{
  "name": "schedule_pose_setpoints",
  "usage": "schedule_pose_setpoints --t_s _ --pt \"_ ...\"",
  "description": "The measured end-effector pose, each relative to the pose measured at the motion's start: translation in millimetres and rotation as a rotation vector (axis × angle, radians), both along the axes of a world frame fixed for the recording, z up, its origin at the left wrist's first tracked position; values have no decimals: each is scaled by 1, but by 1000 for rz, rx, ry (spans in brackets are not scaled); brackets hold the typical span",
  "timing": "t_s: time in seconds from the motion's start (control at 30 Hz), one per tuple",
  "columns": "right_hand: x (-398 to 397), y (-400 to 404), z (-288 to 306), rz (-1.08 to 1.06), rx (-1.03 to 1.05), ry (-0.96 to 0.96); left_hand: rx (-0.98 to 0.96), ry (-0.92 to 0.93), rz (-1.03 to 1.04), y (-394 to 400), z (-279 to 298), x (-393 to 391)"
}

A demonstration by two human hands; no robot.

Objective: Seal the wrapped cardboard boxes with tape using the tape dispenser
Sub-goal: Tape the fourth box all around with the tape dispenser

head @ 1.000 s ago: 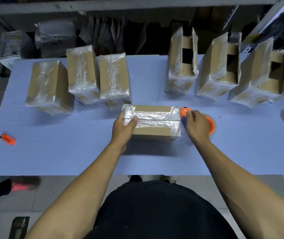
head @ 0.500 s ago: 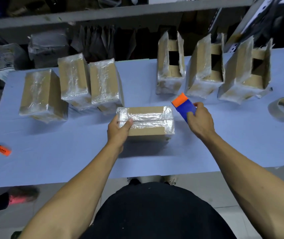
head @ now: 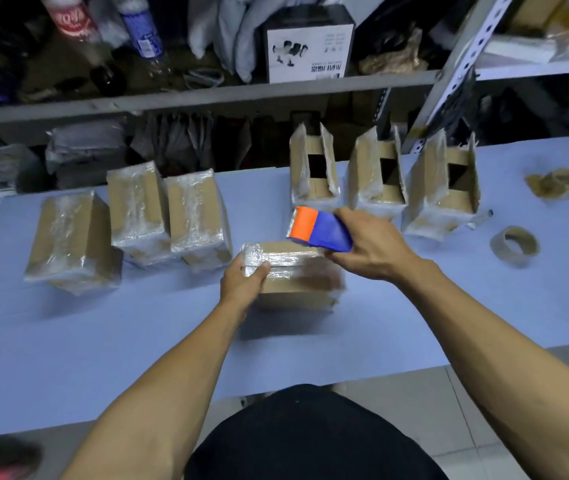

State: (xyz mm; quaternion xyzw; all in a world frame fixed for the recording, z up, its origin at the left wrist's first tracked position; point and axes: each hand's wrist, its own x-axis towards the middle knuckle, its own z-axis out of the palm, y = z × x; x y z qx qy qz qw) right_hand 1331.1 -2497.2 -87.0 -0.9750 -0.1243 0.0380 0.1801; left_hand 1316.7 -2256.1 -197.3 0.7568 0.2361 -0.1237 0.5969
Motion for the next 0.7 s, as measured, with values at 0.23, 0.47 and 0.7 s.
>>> schedule_pose_setpoints --t_s 0.23,0.47,0.7 --pt "8 47 -9 190 7 41 -9 4 -223 1 19 4" --pt "14 36 -16 199 102 -5 -67 -96 225 28 40 10" --pt "13 34 -19 193 97 -30 -590 197 12 10 61 13"
